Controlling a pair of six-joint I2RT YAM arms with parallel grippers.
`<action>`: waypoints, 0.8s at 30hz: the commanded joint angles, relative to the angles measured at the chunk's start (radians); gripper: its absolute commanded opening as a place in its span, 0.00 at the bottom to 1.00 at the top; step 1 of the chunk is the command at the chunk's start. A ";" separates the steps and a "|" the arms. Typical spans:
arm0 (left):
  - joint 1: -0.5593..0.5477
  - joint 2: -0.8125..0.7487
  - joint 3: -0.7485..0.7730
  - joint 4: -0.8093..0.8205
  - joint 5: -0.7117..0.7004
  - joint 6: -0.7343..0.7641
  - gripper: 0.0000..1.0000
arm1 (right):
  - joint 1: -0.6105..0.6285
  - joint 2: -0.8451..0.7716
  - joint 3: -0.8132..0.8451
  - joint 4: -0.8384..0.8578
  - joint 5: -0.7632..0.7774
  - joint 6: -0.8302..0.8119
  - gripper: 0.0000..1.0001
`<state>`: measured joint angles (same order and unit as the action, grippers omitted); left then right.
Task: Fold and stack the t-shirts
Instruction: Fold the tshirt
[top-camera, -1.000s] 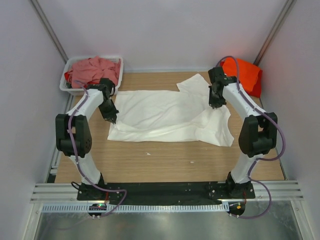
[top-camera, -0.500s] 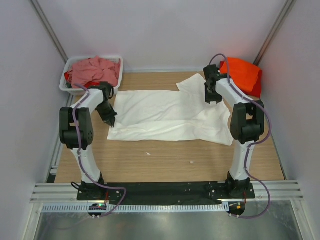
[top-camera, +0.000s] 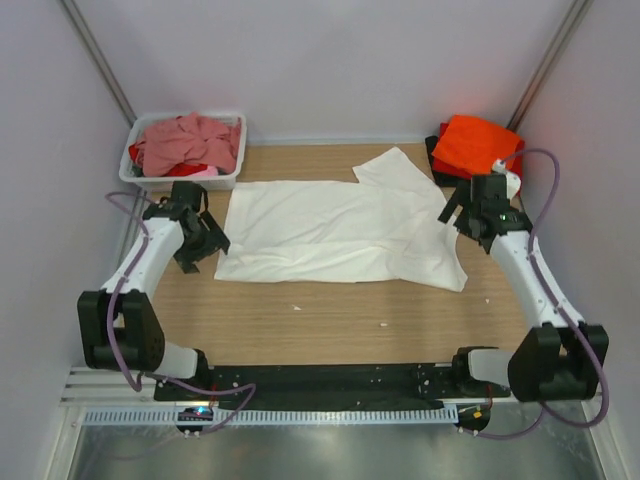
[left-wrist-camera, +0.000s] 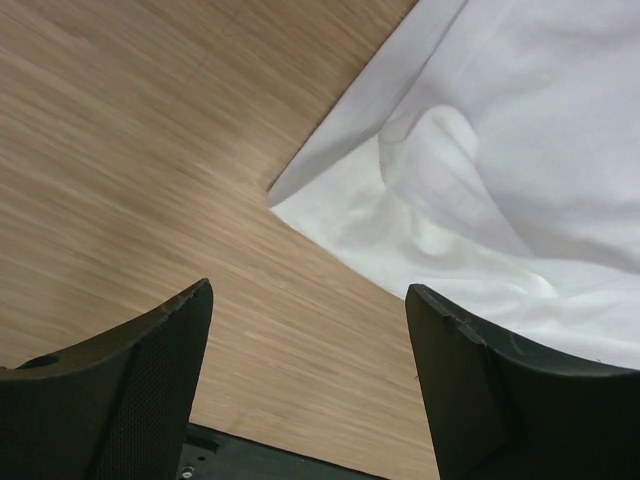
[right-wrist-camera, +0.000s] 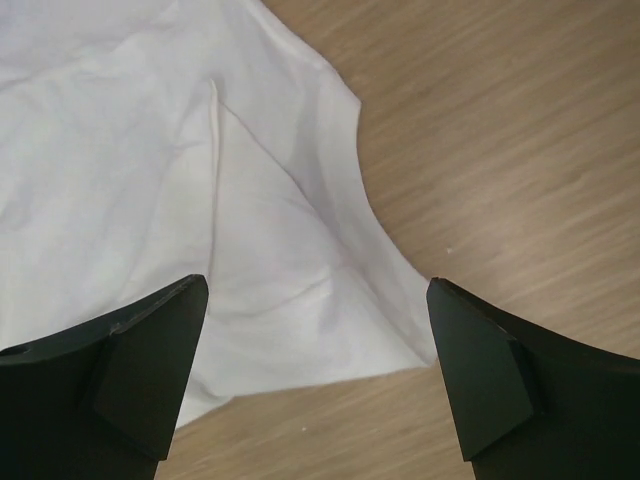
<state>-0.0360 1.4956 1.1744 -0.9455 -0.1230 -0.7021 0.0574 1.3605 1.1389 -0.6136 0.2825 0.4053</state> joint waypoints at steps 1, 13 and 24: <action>0.005 -0.089 -0.152 0.105 0.054 -0.057 0.78 | -0.028 -0.165 -0.231 0.055 -0.152 0.191 0.98; 0.005 -0.063 -0.325 0.340 0.065 -0.142 0.80 | -0.132 -0.302 -0.520 0.092 -0.216 0.296 0.89; 0.005 -0.031 -0.373 0.409 0.023 -0.178 0.76 | -0.203 -0.259 -0.626 0.235 -0.290 0.297 0.70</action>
<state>-0.0360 1.4746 0.8299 -0.5980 -0.0673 -0.8516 -0.1410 1.1252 0.5282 -0.4541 0.0032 0.6891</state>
